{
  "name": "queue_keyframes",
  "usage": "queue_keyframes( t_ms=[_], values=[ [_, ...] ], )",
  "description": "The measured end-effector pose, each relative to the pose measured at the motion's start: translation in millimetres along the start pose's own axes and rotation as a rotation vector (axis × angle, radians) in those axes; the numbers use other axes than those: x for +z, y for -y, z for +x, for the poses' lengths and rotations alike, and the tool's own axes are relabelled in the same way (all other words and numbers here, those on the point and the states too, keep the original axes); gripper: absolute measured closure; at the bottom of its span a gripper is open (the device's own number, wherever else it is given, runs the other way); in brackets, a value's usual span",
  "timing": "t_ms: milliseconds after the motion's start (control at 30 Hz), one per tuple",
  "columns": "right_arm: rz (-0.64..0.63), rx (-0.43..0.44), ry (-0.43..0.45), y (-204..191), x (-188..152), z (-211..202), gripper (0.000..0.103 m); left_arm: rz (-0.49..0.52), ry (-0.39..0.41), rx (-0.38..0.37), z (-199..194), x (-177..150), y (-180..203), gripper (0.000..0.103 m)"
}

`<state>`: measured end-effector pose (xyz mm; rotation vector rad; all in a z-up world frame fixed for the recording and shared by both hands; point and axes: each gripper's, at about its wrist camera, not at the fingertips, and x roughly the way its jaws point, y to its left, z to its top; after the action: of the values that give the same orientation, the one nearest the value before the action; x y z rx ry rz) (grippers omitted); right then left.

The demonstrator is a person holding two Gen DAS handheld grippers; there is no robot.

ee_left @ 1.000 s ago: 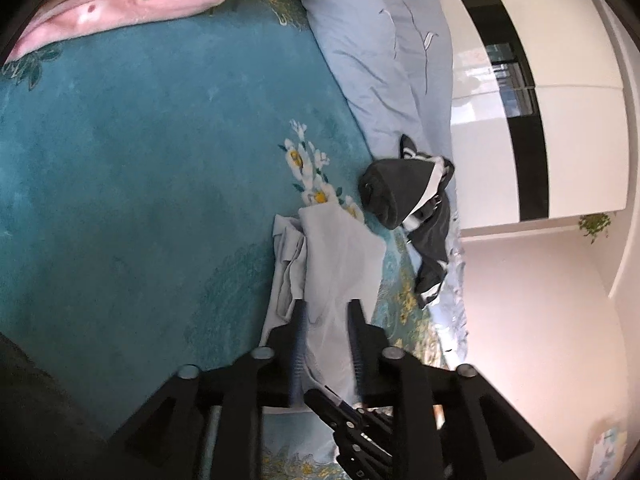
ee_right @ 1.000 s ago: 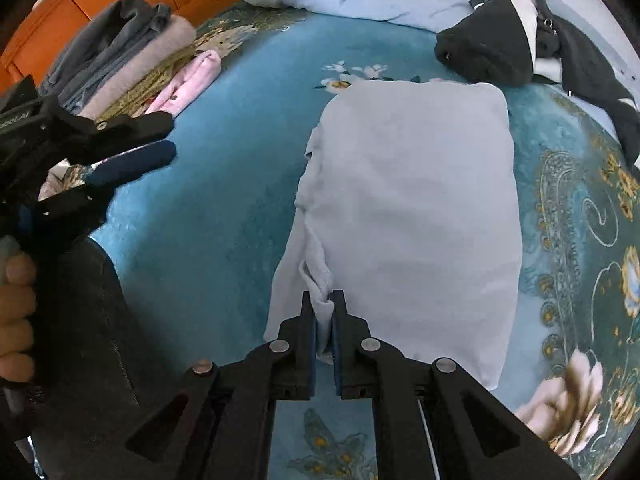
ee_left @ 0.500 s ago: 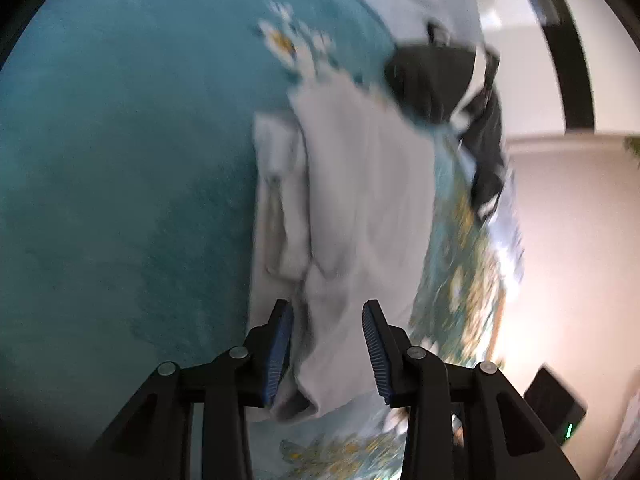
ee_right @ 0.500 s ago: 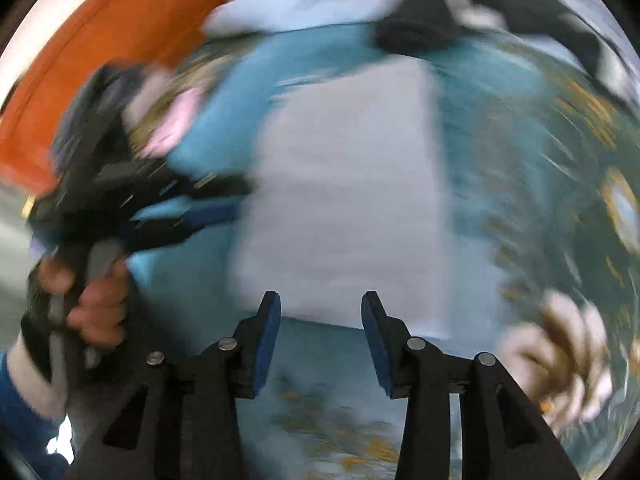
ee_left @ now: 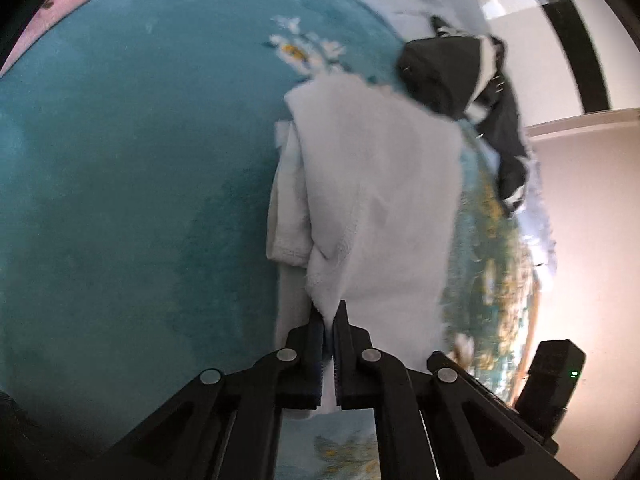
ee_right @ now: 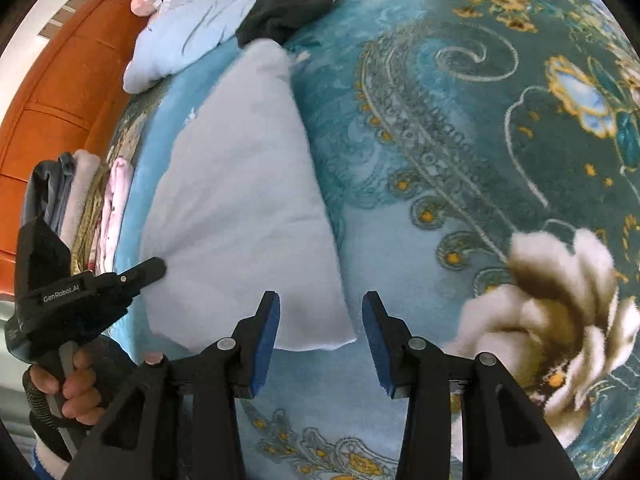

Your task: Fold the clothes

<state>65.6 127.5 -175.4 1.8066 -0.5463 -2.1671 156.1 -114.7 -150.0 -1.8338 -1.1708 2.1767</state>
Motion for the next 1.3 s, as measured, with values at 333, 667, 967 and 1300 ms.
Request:
queue_keyframes(
  t_ms=[333, 667, 967, 1300],
  values=[
    [0.023, 0.040, -0.041, 1.4, -3.8, 18.0, 0.054, -0.096, 0.158, -0.085, -17.1, 42.8, -22.8, 0.032],
    [0.101, 0.063, -0.031, -2.6, -3.8, 20.4, 0.052, -0.160, 0.162, -0.202, 17.9, 100.5, -37.3, 0.035],
    [0.190, 0.037, -0.054, -8.5, 0.7, 27.8, 0.083, -0.157, 0.192, -0.207, 13.7, 93.7, -30.4, 0.089],
    [-0.062, 0.035, -0.025, -62.8, 40.4, -22.7, 0.096, -0.166, 0.307, -0.218, -33.0, 67.5, -26.9, 0.092]
  ],
)
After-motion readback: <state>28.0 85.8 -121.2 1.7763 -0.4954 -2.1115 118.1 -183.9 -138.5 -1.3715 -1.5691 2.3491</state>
